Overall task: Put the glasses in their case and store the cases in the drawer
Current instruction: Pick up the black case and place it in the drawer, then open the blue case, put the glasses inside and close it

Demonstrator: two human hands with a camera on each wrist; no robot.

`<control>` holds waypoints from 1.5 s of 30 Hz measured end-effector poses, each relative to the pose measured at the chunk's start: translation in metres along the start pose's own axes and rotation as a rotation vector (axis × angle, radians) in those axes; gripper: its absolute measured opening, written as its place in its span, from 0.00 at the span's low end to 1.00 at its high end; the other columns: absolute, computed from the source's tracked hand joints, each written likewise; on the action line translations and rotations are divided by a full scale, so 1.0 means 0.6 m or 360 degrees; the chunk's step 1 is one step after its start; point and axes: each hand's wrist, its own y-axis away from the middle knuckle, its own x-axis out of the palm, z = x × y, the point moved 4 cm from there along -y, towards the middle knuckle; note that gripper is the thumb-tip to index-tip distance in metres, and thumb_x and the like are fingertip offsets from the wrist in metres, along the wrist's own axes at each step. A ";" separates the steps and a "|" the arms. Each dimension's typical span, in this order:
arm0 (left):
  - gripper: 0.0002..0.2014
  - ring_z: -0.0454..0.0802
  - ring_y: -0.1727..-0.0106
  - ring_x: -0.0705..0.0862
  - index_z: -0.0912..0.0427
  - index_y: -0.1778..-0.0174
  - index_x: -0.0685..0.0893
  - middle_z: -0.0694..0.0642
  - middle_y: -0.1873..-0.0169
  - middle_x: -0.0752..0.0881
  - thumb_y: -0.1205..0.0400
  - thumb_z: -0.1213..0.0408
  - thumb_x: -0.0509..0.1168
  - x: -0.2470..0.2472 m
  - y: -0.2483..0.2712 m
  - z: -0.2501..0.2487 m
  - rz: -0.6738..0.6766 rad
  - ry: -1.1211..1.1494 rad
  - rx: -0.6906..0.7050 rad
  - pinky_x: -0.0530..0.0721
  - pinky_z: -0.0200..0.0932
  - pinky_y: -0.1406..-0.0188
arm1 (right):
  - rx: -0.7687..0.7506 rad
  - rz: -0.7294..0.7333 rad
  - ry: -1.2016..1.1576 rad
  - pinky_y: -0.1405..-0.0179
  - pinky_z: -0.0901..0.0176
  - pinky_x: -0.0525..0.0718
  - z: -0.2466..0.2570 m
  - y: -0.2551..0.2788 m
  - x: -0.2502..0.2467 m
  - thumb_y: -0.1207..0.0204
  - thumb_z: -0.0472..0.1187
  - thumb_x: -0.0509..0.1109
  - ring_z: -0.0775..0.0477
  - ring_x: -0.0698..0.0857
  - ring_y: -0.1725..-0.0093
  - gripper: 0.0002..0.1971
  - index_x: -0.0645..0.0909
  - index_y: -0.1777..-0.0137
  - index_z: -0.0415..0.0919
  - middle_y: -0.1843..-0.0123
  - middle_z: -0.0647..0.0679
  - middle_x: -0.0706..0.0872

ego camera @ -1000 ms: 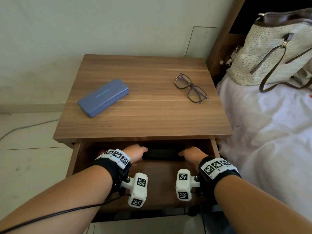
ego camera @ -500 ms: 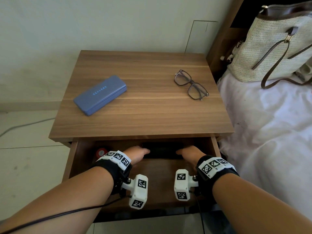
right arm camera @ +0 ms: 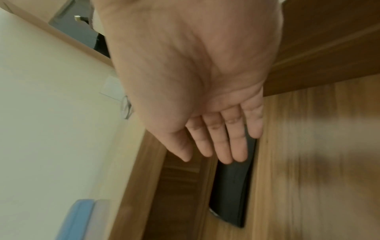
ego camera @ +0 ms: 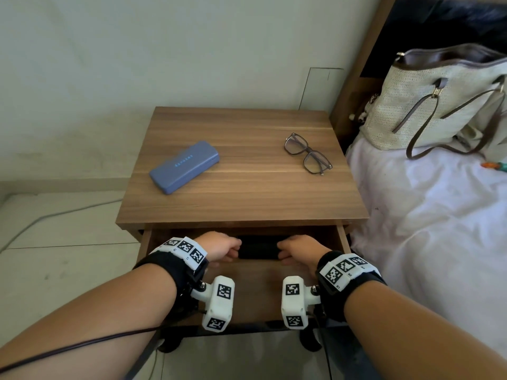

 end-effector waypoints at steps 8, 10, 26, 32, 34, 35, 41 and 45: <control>0.13 0.46 0.47 0.86 0.53 0.42 0.83 0.48 0.51 0.87 0.15 0.52 0.59 -0.074 0.082 -0.050 -0.0080 0.0036 0.0133 0.75 0.45 0.43 | -0.0074 0.0175 -0.0122 0.33 0.50 0.78 0.087 0.075 0.018 0.18 0.47 0.63 0.46 0.86 0.42 0.14 0.80 0.39 0.40 0.49 0.47 0.88; 0.13 0.45 0.47 0.86 0.53 0.41 0.83 0.47 0.51 0.88 0.15 0.51 0.59 -0.099 0.093 -0.063 -0.0133 0.0059 0.0163 0.75 0.45 0.44 | -0.0129 0.0165 -0.0186 0.32 0.49 0.78 0.117 0.084 0.017 0.18 0.47 0.63 0.46 0.86 0.43 0.12 0.81 0.42 0.40 0.51 0.47 0.88; 0.36 0.59 0.29 0.78 0.53 0.22 0.71 0.59 0.26 0.76 0.26 0.52 0.74 -0.277 0.052 -0.124 -0.0929 -0.0480 0.0407 0.76 0.49 0.34 | -0.0169 0.0131 -0.0440 0.66 0.57 0.79 0.261 0.053 0.034 0.19 0.41 0.65 0.46 0.86 0.56 0.10 0.81 0.43 0.37 0.52 0.43 0.86; 0.49 0.64 0.28 0.74 0.49 0.19 0.64 0.61 0.27 0.74 0.36 0.46 0.77 -0.297 -0.009 -0.089 -0.0927 -0.0685 0.0116 0.75 0.57 0.29 | -0.0091 0.0133 -0.0503 0.70 0.59 0.80 0.266 0.020 0.043 0.19 0.40 0.65 0.47 0.85 0.59 0.11 0.81 0.41 0.36 0.52 0.42 0.85; 0.49 0.64 0.29 0.75 0.49 0.19 0.64 0.61 0.29 0.74 0.36 0.47 0.77 -0.299 -0.022 -0.081 -0.0936 -0.0710 0.0081 0.75 0.56 0.30 | -0.0066 0.0149 -0.0512 0.60 0.56 0.83 0.262 0.007 0.049 0.19 0.40 0.65 0.46 0.86 0.56 0.09 0.81 0.44 0.37 0.53 0.43 0.86; 0.48 0.64 0.30 0.76 0.49 0.20 0.65 0.61 0.30 0.75 0.36 0.47 0.78 -0.300 -0.025 -0.079 -0.0946 -0.0728 0.0084 0.76 0.56 0.31 | -0.0062 0.0156 -0.0502 0.53 0.53 0.83 0.260 0.003 0.052 0.19 0.41 0.65 0.45 0.86 0.54 0.08 0.81 0.45 0.38 0.53 0.44 0.86; 0.41 0.65 0.35 0.78 0.47 0.28 0.75 0.61 0.36 0.78 0.39 0.46 0.79 -0.301 -0.035 -0.081 -0.0970 -0.0722 0.0161 0.77 0.54 0.35 | -0.0041 0.0167 -0.0454 0.33 0.46 0.78 0.255 -0.019 0.061 0.19 0.43 0.65 0.48 0.86 0.56 0.06 0.82 0.53 0.43 0.57 0.46 0.87; 0.39 0.61 0.38 0.81 0.51 0.29 0.76 0.59 0.36 0.79 0.36 0.48 0.79 -0.293 -0.020 -0.086 -0.0931 -0.0619 0.0222 0.79 0.49 0.41 | -0.0061 0.0185 -0.0463 0.39 0.49 0.79 0.259 -0.014 0.058 0.19 0.43 0.65 0.49 0.86 0.57 0.05 0.81 0.54 0.44 0.56 0.47 0.86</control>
